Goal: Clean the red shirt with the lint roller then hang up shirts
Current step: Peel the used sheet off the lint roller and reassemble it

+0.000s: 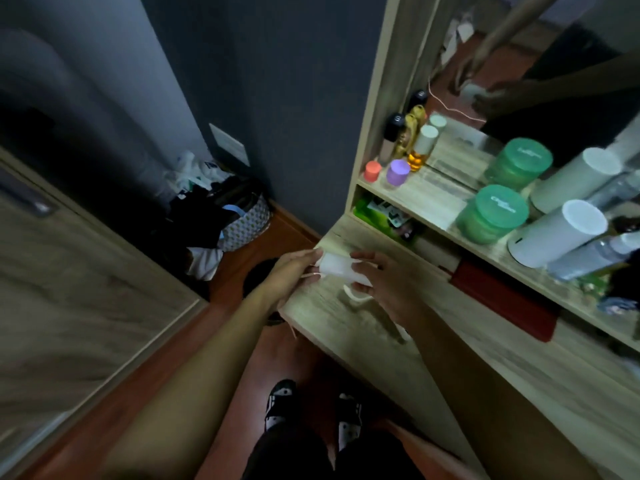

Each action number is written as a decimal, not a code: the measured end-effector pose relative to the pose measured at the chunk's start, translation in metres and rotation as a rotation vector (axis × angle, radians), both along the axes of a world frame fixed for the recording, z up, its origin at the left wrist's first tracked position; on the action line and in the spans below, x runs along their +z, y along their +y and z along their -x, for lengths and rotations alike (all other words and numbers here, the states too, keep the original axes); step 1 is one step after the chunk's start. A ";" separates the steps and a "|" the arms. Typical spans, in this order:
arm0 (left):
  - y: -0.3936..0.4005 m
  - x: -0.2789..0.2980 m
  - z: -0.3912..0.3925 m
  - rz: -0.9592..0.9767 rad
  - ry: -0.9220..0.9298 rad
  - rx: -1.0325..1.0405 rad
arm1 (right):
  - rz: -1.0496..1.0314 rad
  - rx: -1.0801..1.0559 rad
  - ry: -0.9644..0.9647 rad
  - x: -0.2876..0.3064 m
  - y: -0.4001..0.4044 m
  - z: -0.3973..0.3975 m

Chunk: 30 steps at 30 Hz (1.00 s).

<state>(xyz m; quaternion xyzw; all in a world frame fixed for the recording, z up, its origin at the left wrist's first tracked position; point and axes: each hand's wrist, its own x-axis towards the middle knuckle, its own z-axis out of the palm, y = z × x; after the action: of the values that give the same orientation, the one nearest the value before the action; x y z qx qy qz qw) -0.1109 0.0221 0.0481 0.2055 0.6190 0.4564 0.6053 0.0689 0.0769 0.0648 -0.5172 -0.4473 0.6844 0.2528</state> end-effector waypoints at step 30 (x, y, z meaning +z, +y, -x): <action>0.015 0.023 0.055 -0.119 -0.154 0.043 | -0.214 -0.062 0.084 0.009 0.008 0.068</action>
<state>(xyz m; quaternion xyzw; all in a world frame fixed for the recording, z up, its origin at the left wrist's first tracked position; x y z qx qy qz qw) -0.1659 0.0367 0.0708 0.1920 0.5467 0.5198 0.6277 0.0009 0.0848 0.0735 -0.4717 -0.4905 0.6457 0.3464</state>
